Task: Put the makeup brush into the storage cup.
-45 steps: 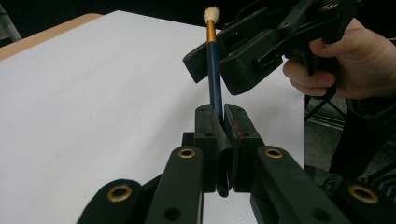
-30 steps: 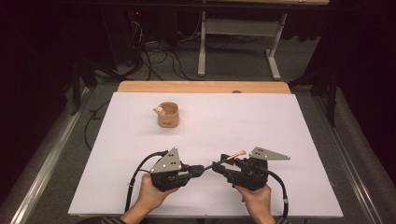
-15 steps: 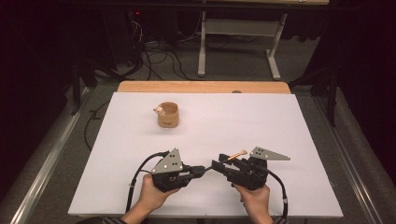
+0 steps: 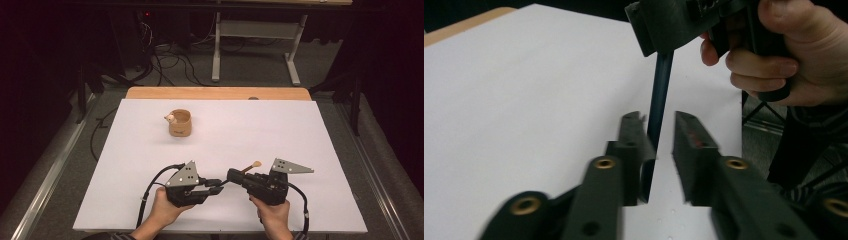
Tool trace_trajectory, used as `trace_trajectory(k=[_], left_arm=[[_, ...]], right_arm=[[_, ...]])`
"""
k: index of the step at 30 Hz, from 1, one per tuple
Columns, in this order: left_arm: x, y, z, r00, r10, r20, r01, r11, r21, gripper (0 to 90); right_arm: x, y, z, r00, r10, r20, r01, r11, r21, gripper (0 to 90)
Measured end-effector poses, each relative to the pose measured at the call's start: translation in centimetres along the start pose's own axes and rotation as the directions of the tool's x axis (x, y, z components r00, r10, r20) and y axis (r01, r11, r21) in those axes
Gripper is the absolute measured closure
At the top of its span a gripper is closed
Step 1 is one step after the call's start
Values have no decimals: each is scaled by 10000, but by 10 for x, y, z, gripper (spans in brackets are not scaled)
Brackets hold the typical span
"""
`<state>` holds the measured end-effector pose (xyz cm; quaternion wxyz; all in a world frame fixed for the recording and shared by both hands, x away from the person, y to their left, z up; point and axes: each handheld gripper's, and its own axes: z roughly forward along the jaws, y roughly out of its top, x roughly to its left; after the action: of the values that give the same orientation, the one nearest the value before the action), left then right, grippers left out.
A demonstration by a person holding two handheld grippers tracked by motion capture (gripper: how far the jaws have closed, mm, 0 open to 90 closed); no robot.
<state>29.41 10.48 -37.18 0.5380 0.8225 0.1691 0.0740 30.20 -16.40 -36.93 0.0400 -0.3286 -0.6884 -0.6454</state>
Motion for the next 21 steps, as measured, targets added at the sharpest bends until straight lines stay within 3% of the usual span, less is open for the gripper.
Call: trace_trajectory(k=[4, 10, 16, 21], left_arm=[[2, 0, -1, 9997, -159, -166, 159, 9999, -28, 558], [4, 0, -2, 9993, -332, -177, 332, 9994, 22, 472], [5, 0, 1, 9982, -488, -361, 501, 9981, 360, 456], [4, 1, 3, 9978, -514, -430, 537, 9970, 561, 469]], right_arm=[[-4, 3, -4, 9996, -121, 237, 119, 9999, 98, 853], [-3, 10, -6, 9929, -870, 812, 822, 9948, 605, 853], [5, 19, -5, 9788, -1703, 1134, 1547, 9787, 1350, 853], [10, 24, 0, 9714, -2151, 1009, 1922, 9611, 1984, 853]])
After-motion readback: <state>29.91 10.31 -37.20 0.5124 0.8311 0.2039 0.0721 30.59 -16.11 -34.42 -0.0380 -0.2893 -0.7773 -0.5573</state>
